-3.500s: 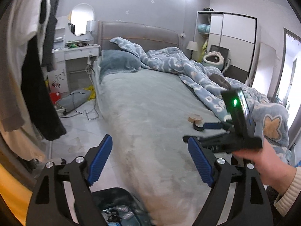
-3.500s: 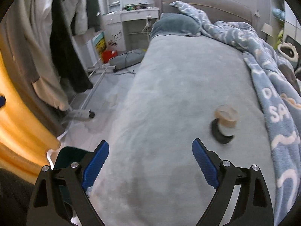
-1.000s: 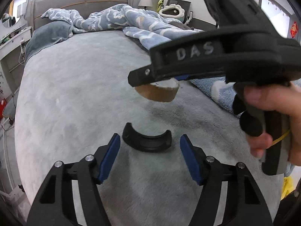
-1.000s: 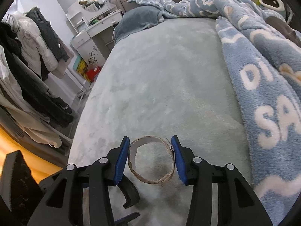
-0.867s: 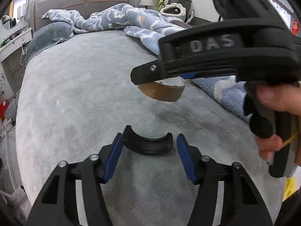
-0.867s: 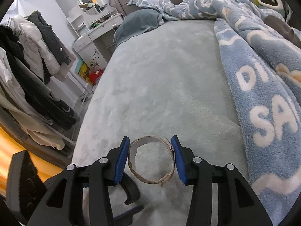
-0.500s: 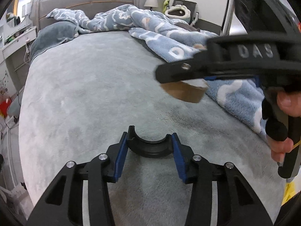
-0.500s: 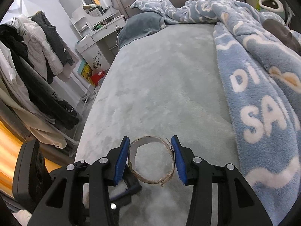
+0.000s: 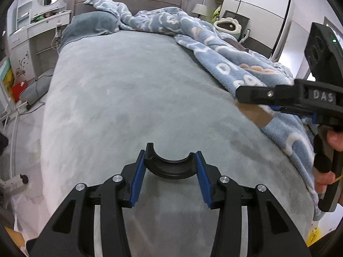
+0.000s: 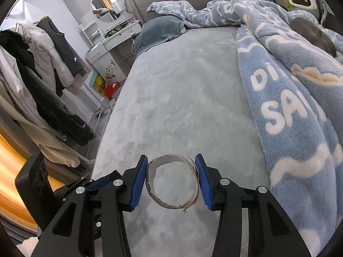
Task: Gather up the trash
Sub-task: 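Carry the tape roll and black curved piece over the green bin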
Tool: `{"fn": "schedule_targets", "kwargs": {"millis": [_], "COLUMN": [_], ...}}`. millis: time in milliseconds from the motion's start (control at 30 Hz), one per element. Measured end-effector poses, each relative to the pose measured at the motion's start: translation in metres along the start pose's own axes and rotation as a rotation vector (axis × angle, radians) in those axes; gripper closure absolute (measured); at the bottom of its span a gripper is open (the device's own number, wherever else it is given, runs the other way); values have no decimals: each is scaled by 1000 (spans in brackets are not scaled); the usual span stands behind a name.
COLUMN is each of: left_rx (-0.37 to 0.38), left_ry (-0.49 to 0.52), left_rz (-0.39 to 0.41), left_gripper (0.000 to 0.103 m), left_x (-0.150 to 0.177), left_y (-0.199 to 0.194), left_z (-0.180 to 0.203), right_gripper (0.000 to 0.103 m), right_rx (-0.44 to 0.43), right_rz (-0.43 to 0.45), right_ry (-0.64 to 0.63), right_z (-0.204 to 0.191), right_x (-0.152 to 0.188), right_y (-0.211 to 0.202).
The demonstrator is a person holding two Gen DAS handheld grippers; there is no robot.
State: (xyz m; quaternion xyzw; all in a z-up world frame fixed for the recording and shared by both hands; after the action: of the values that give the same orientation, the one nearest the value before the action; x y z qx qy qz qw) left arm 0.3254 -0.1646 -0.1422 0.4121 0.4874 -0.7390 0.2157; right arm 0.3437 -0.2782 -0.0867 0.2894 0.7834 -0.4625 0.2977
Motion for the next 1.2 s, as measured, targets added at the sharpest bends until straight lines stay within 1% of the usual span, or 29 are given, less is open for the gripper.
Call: {"fn": "schedule_targets", "kwargs": {"millis": [167, 333, 500, 600, 767, 1000, 1200], "left_rx": [-57, -107, -158, -186, -214, -276, -325], "left_ry": [23, -34, -39, -45, -74, -75, -98], "left_rz": [3, 30, 45, 56, 64, 40, 4], "left_gripper": [55, 55, 55, 55, 55, 55, 55], "left_x": [10, 16, 22, 23, 32, 49, 65], "left_y": [-25, -64, -93, -109, -133, -151, -164], "left_z": [-14, -37, -52, -60, -71, -91, -117], "right_gripper": [57, 57, 57, 57, 57, 57, 57], "right_rx": [1, 26, 40, 62, 51, 23, 1], "right_rz": [22, 45, 50, 61, 69, 81, 70], "right_ry": [-1, -52, -87, -142, -161, -190, -208], "right_z": [-12, -26, -41, -58, -85, -122, -148], "right_x": [6, 10, 22, 33, 51, 68, 81], "right_y": [-15, -33, -48, -63, -77, -88, -85]}}
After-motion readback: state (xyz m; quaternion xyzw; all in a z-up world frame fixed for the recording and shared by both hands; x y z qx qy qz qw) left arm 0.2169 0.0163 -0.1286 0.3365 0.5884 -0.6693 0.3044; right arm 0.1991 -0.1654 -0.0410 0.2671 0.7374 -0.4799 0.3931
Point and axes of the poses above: each gripper's, at about its wrist camera, not at the fingertips, and y roughly the way its jaws point, z to its right, x to its underside, the point moved 10 cm from there along y, roughly the way its jaws point, and after that the axes turned 12 degrees about z, right-handed, at the moved point
